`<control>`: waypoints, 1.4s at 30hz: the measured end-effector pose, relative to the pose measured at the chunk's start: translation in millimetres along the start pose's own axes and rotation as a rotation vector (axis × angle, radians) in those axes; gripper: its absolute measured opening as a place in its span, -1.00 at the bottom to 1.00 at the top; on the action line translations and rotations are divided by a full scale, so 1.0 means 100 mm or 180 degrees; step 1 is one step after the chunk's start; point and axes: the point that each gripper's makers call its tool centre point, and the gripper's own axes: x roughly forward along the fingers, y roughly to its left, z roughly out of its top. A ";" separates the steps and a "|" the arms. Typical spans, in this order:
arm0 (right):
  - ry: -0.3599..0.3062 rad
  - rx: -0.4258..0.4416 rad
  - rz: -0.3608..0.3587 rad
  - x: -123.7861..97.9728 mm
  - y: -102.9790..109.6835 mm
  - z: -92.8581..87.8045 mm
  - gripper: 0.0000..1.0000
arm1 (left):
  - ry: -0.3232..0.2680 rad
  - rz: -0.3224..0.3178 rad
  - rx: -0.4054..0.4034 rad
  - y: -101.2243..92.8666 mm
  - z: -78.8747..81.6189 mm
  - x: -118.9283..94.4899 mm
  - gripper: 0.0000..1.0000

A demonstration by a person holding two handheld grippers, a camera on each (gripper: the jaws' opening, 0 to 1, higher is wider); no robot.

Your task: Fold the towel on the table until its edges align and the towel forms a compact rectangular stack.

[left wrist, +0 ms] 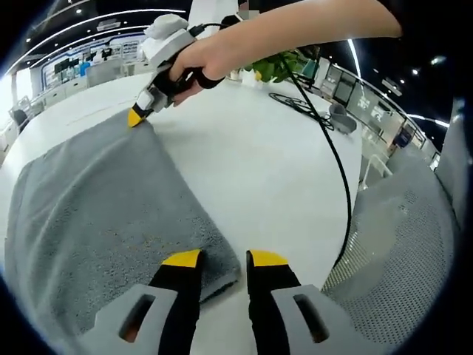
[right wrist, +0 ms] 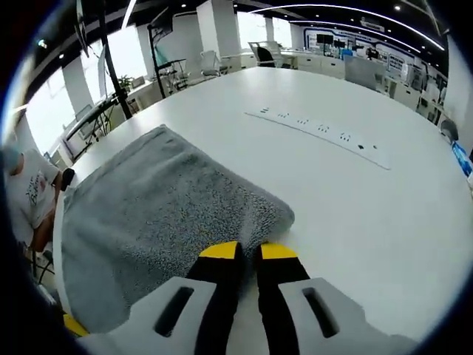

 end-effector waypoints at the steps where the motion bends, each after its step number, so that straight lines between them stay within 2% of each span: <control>1: -0.0004 0.0003 0.0001 0.02 -0.01 0.00 -0.88 | 0.0010 0.0016 0.0038 0.00 0.00 0.00 -0.52; 4: -0.0044 0.0027 0.0004 0.02 -0.04 0.02 -0.90 | 0.0041 0.0039 0.0094 0.01 -0.03 0.01 -0.52; 10: -0.0071 0.0048 0.0010 0.01 -0.05 0.01 -0.93 | 0.0110 0.0086 0.0137 0.06 -0.03 0.02 -0.69; 12: -0.0026 -0.0052 0.0015 -0.01 -0.05 -0.02 -0.93 | 0.0141 0.0052 0.0109 0.07 -0.03 0.03 -0.77; 15: -0.0033 0.0003 0.0039 -0.02 -0.10 -0.02 -0.93 | 0.0160 -0.0061 0.0032 0.05 -0.02 0.02 -0.89; 22: -0.0009 0.0008 0.0016 -0.12 -0.18 -0.11 -0.94 | 0.0173 -0.0254 0.0125 -0.07 0.04 0.04 -0.93; 25: 0.0000 0.0019 -0.0013 -0.21 -0.21 -0.18 -0.94 | 0.0135 -0.0354 0.0084 -0.17 0.12 0.05 -0.93; 30: 0.0032 0.0043 -0.0081 -0.32 -0.38 -0.25 -0.94 | 0.0039 -0.0518 0.0173 -0.33 0.27 0.08 -0.93; 35: 0.0075 0.0047 -0.0159 -0.46 -0.52 -0.36 -0.94 | -0.0089 -0.0735 0.0059 -0.52 0.41 0.15 -0.93; 42: 0.0135 0.0058 -0.0210 -0.69 -0.72 -0.53 -0.94 | -0.0075 -0.0914 0.0161 -0.76 0.51 0.26 -0.93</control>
